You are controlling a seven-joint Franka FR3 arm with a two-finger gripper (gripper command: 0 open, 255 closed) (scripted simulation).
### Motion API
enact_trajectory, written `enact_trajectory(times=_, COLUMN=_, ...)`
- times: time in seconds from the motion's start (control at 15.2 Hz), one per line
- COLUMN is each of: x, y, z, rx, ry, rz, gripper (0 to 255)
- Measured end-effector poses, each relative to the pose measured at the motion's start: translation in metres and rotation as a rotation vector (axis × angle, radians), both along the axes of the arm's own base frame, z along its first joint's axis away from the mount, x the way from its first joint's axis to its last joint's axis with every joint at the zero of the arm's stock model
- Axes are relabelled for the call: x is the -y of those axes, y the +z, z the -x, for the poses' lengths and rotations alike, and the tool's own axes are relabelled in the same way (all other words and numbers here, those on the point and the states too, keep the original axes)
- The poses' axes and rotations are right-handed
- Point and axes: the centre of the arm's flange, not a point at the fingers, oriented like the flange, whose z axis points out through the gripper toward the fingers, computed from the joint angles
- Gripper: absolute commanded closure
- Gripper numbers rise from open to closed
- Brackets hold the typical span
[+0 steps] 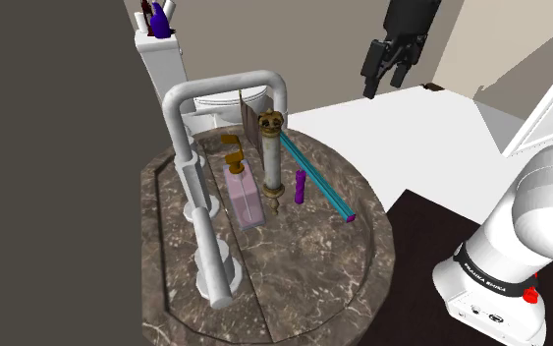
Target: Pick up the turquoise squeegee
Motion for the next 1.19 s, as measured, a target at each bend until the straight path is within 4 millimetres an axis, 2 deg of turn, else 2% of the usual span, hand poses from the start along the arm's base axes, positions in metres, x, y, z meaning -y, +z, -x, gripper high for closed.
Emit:
enact_trajectory(times=0.13, x=-0.004, y=-0.003, z=-0.004, rx=-0.008, ry=-0.007, rz=-0.002, gripper=0)
enact_trajectory(times=0.26, x=-0.017, y=-0.013, z=-0.018, rx=-0.035, ry=-0.031, rz=-0.008, gripper=0)
enact_trajectory(times=0.92, x=-0.097, y=-0.099, z=-0.097, rx=-0.201, ry=-0.180, rz=-0.045, gripper=0)
enact_trajectory(times=1.12, x=-0.105, y=-0.097, z=-0.100, rx=-0.287, ry=-0.228, rz=-0.004, gripper=0)
enact_trajectory(times=1.19, x=-0.110, y=-0.117, z=-0.098, rx=-0.333, ry=-0.224, rz=0.017, gripper=0)
